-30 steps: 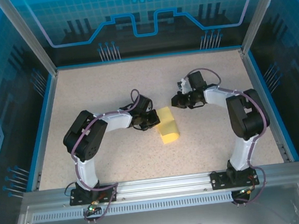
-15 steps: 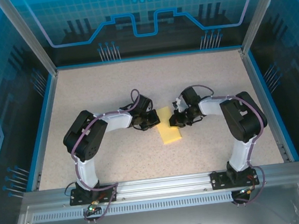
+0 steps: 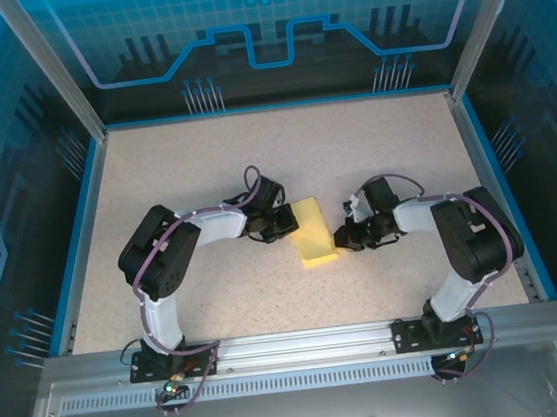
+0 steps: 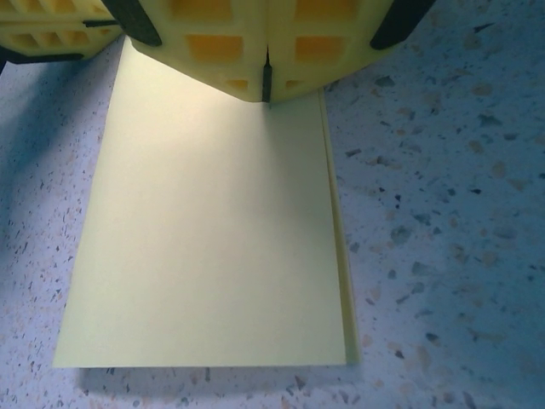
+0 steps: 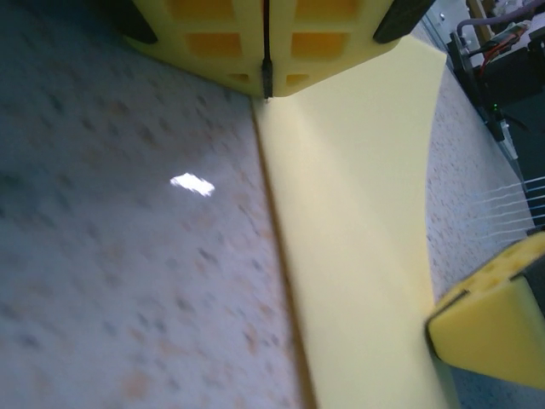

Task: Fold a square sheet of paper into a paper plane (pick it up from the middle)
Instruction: Fold the square sheet of paper in half at the center of the table.

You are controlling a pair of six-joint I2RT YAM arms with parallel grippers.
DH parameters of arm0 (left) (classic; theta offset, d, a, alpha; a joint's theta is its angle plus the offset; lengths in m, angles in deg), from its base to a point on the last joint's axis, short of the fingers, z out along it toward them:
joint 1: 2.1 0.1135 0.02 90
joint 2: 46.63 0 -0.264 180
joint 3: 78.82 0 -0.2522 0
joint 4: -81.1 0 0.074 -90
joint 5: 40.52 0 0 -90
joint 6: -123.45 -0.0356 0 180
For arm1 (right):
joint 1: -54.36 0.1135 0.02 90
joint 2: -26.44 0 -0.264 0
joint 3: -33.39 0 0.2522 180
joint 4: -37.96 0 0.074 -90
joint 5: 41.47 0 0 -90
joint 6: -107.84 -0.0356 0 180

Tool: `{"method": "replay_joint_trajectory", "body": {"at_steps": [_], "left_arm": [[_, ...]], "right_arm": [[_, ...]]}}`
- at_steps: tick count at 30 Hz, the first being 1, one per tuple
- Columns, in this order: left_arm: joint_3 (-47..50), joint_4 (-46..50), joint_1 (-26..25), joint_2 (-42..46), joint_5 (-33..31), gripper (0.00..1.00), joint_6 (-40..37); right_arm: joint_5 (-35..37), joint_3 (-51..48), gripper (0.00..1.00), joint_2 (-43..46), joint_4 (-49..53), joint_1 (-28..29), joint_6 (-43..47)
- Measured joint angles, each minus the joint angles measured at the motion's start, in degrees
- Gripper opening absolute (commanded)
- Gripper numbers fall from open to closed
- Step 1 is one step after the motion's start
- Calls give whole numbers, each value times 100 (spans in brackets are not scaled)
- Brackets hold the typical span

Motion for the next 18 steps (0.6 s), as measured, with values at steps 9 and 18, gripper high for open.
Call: {"method": "replay_joint_trajectory", "body": {"at_steps": [9, 18], "left_arm": [[-7, 9, 0, 0, 0, 0, 0], [-39, 52, 0, -11, 0, 0, -2]], "right_arm": [[39, 184, 8, 509, 284, 219, -87], [59, 468, 8, -299, 286, 474, -168]]}}
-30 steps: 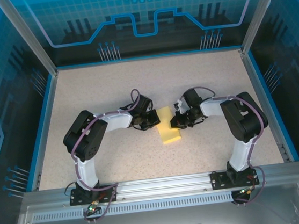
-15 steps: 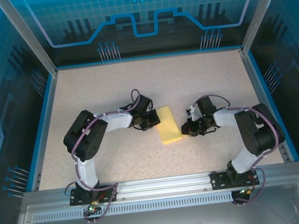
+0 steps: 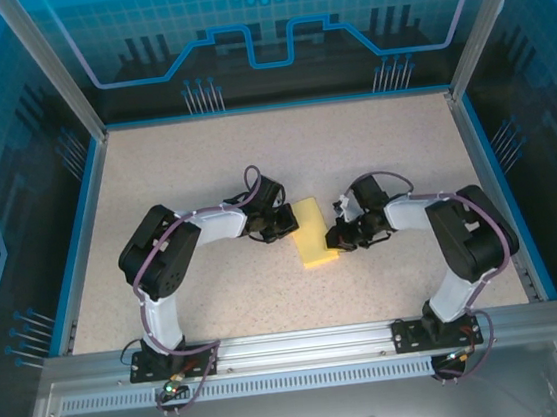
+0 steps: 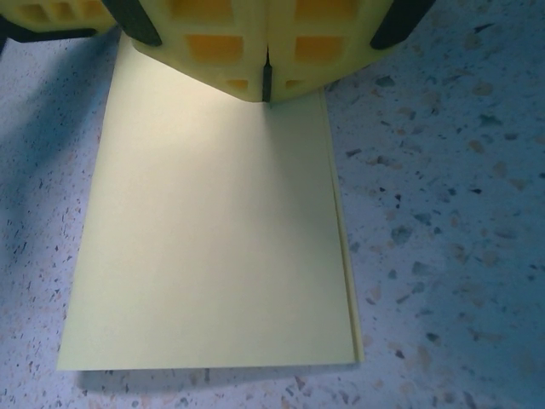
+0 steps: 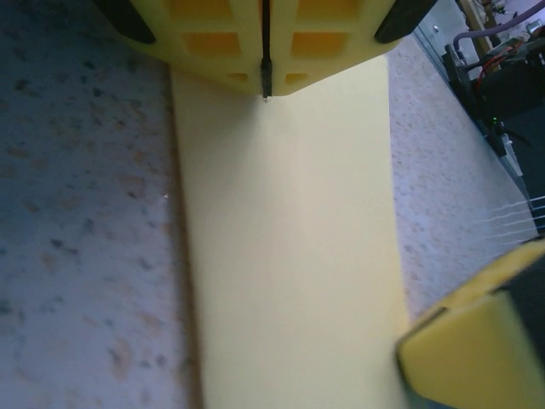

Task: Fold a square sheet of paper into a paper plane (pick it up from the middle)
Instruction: Fold the square sheet of paper in half at the center of the table.

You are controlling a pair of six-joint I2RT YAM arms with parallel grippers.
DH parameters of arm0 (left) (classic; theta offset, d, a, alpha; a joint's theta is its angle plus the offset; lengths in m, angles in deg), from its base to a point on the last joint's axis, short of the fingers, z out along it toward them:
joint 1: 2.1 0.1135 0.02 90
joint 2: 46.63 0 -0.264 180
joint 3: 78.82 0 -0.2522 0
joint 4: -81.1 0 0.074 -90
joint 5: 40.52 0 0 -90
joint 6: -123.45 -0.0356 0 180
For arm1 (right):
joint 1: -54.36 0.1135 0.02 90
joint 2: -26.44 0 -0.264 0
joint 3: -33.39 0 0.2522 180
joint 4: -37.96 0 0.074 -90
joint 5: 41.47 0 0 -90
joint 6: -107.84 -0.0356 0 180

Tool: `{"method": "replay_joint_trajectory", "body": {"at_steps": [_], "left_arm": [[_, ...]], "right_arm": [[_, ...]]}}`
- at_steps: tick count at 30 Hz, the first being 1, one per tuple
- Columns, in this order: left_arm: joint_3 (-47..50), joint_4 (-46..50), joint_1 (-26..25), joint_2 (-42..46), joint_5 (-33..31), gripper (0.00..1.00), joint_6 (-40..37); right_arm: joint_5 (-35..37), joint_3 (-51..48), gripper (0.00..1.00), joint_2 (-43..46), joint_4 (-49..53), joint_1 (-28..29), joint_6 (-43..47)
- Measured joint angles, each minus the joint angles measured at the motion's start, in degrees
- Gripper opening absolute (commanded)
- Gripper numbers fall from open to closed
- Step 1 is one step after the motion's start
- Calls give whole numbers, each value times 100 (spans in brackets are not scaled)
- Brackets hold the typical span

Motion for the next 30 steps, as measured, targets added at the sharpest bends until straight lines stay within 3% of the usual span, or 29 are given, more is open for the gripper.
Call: {"method": "replay_joint_trajectory", "body": {"at_steps": [19, 24, 30], "left_arm": [[-146, 184, -7, -37, -20, 0, -59], [-282, 334, -22, -50, -55, 0, -372], [-800, 1029, -48, -184, -111, 0, -1276]], "right_arm": [[26, -739, 8, 573, -262, -114, -2], [125, -841, 8, 824, -50, -79, -46], [494, -538, 11, 1613, 332, 42, -168]]}}
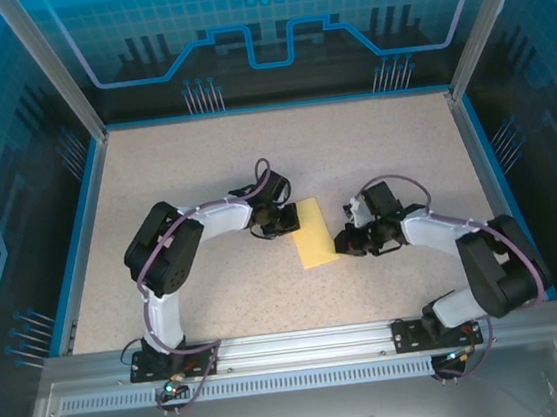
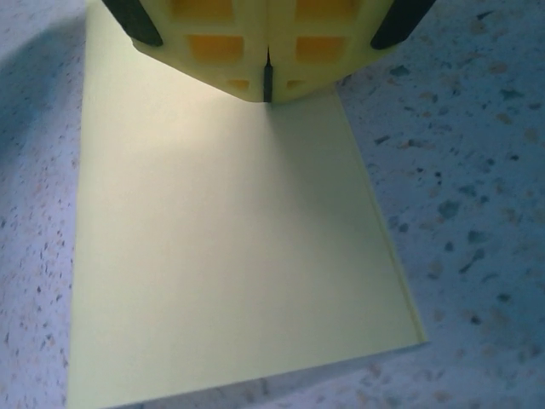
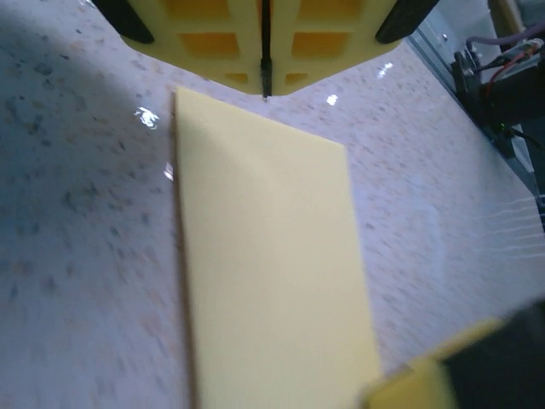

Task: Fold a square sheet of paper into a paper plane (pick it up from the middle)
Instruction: Fold the square sheet of paper in half at the center of the table, then rotate the paper at the center of the table.

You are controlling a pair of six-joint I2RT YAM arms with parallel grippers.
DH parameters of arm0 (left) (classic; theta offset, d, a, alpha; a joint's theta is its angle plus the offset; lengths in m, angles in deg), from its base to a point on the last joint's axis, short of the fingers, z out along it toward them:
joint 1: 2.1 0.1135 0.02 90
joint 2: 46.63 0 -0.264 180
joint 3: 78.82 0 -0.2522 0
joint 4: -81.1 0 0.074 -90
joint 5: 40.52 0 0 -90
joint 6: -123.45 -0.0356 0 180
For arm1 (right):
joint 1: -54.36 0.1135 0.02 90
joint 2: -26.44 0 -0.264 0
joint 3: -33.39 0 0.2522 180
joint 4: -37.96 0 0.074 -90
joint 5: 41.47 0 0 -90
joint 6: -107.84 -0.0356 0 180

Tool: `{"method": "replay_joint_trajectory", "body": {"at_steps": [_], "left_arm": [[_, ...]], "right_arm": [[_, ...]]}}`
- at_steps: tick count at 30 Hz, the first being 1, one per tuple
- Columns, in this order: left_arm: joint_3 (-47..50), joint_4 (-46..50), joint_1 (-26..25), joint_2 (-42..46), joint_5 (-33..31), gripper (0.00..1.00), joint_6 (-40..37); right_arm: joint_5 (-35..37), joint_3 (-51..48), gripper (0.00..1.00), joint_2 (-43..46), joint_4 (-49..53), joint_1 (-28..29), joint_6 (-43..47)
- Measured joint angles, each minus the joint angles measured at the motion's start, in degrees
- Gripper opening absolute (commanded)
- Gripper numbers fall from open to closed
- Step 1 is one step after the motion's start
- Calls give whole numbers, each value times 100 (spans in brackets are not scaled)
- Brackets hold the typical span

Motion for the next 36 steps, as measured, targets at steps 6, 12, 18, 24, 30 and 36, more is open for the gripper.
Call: {"method": "replay_joint_trajectory", "body": {"at_steps": [6, 12, 18, 24, 30, 36], "left_arm": [[-205, 284, 22, 164, 190, 25, -463], [136, 216, 293, 1220, 190, 31, -173], [1001, 289, 820, 2271, -201, 34, 245], [1484, 398, 914, 2883, -490, 40, 444], [1869, 413, 1016, 3265, -647, 49, 610], [2280, 459, 1054, 3727, -890, 57, 892]], "right_arm": [[804, 1106, 11, -199, 352, 404, 192], [1436, 1329, 11, -988, 640, 1016, 192], [1746, 1360, 10, -1523, 750, 1239, 50], [1788, 1290, 10, -1561, 369, 1532, -247], [1679, 1484, 10, -1891, -146, 1974, -754], [1679, 2426, 8, -2704, -415, 2376, -1353]]}}
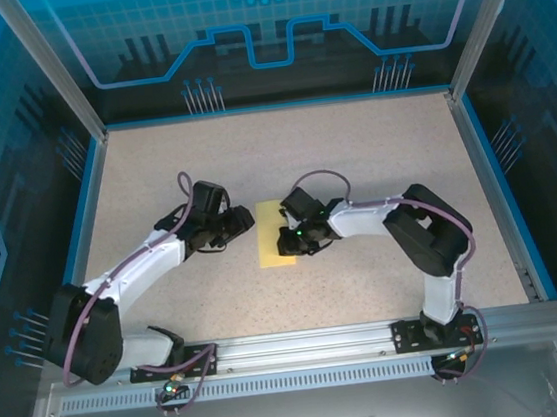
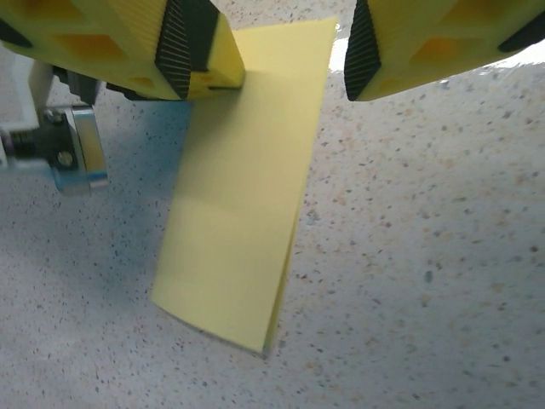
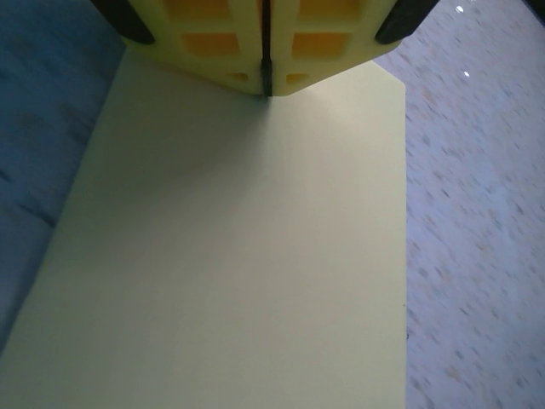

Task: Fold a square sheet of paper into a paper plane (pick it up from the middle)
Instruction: Rotate the paper at the center of the table.

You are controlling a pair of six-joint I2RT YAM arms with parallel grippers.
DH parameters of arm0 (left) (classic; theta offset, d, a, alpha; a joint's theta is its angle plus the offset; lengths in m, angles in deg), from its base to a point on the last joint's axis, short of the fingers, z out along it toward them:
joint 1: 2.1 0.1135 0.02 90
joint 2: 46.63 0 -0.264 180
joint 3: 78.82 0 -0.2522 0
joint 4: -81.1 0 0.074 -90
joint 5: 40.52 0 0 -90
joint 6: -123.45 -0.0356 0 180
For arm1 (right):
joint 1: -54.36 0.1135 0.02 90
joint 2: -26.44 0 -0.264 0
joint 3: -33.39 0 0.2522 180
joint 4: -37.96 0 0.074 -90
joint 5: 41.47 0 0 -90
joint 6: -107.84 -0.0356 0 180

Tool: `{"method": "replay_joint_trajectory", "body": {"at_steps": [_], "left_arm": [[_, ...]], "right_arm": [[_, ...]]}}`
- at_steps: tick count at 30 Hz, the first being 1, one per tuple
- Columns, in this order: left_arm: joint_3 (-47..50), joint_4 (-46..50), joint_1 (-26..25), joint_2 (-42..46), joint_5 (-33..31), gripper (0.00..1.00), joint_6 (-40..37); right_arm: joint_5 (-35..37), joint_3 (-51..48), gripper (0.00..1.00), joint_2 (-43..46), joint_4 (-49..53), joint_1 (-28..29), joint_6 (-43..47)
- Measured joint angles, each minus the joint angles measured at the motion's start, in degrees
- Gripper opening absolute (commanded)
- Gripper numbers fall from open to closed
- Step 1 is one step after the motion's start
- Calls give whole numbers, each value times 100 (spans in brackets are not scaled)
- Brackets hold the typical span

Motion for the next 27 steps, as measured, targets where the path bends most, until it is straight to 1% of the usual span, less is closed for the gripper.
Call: {"method": "replay_joint_trajectory", "body": {"at_steps": [3, 4, 7, 8, 9, 11, 14, 21, 27], "left_arm": [[118, 44, 4, 258, -146, 59, 138], [136, 63, 4, 326, -168, 61, 160], [155, 125, 4, 516, -299, 76, 284], [160, 133, 4, 566, -363, 80, 310], [170, 149, 4, 610, -433, 85, 337], [184, 225, 4, 654, -581, 91, 389], [188, 369, 9, 658, -772, 98, 426], [188, 472, 11, 658, -909, 99, 413], [188, 468, 11, 651, -879, 99, 389]], "right_arm": [[35, 339, 9, -190, -13, -7, -90], [55, 420, 9, -192, 26, -24, -79], [155, 909, 11, -195, 332, -92, 129], [192, 1150, 15, -203, 476, -127, 238], [221, 1386, 20, -238, 573, -166, 354], [310, 1845, 26, -385, 745, -258, 570], [435, 2450, 31, -796, 999, -446, 863], [503, 3289, 33, -1714, 1609, -802, 1283], [345, 3585, 33, -2015, 1803, -922, 1403]]}}
